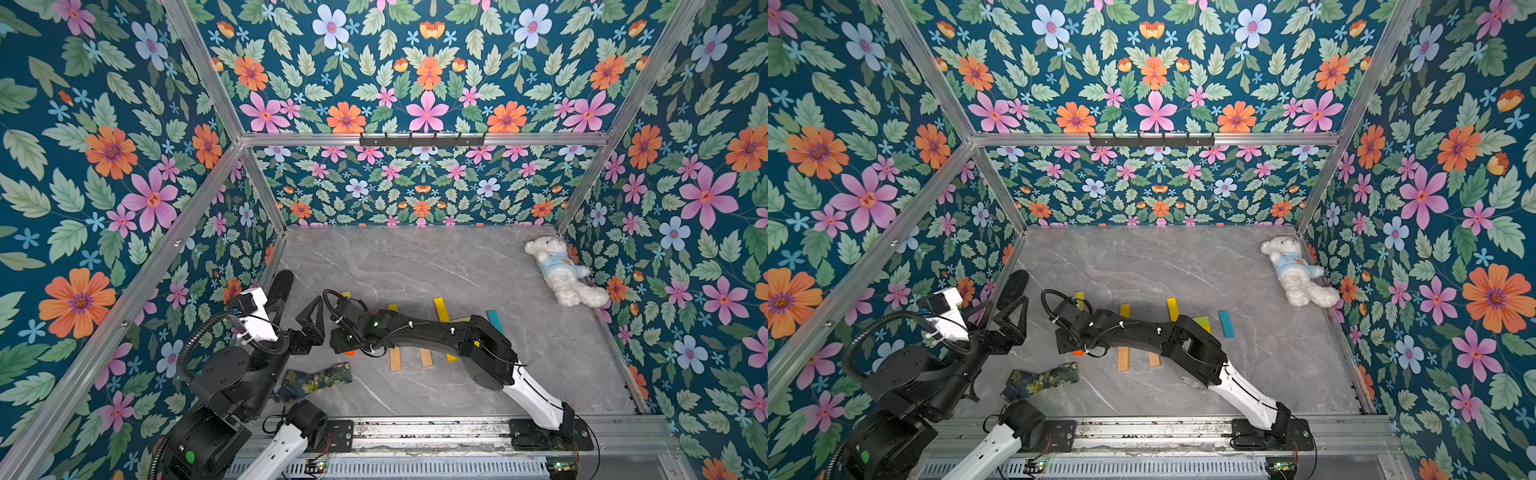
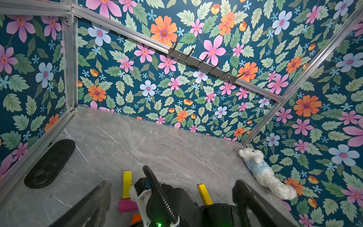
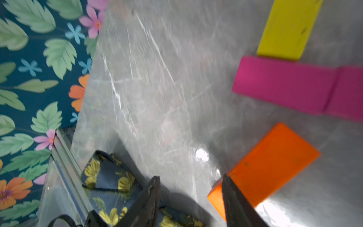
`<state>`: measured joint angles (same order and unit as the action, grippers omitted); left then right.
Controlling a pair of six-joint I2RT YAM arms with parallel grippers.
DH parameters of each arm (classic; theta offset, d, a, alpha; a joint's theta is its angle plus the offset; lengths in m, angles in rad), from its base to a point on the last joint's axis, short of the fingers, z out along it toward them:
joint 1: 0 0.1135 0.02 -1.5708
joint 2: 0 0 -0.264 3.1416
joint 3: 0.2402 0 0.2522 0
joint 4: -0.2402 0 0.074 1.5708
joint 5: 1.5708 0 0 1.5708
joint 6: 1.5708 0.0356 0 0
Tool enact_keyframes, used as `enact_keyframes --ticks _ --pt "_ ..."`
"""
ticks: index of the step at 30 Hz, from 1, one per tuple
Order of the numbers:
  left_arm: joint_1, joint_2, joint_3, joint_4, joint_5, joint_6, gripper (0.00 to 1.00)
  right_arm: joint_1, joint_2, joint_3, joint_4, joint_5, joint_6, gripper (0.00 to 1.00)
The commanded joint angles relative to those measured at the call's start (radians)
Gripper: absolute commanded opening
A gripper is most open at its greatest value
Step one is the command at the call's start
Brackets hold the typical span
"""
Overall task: Assemble the letter h with building blocks
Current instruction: Assemble the building block at the center of the board.
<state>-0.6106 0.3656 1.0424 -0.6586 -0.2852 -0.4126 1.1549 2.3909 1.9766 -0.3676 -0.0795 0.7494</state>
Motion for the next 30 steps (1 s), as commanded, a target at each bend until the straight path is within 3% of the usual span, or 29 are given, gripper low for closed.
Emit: enact_keyframes --ticks 1,7,11,14,18,26,30 --pt "0.000 -0.004 -0.004 0.024 0.018 0.010 0.99 0.008 -0.018 -0.010 0.014 -0.023 -0.017 0.54" --pt "0.000 -0.003 -0.008 0.003 0.013 0.005 0.99 -0.016 -0.185 -0.239 0.054 0.074 -0.007 0.51" --pt "0.000 -0.013 -0.023 0.002 0.013 0.003 0.99 -0.059 -0.243 -0.348 0.043 0.081 0.009 0.38" --pt "0.000 -0.008 -0.024 0.002 0.011 0.003 0.99 -0.072 -0.219 -0.318 0.003 0.054 -0.018 0.37" --pt "0.000 -0.001 -0.017 0.002 0.011 0.002 0.99 -0.075 -0.136 -0.189 -0.160 0.122 -0.041 0.31" --pt "0.000 0.007 0.002 -0.006 0.008 0.009 0.99 -0.067 -0.100 -0.163 -0.182 0.181 -0.058 0.41" --pt "0.000 0.008 0.001 -0.003 0.009 0.009 0.99 -0.063 -0.068 -0.117 -0.202 0.183 -0.074 0.42"
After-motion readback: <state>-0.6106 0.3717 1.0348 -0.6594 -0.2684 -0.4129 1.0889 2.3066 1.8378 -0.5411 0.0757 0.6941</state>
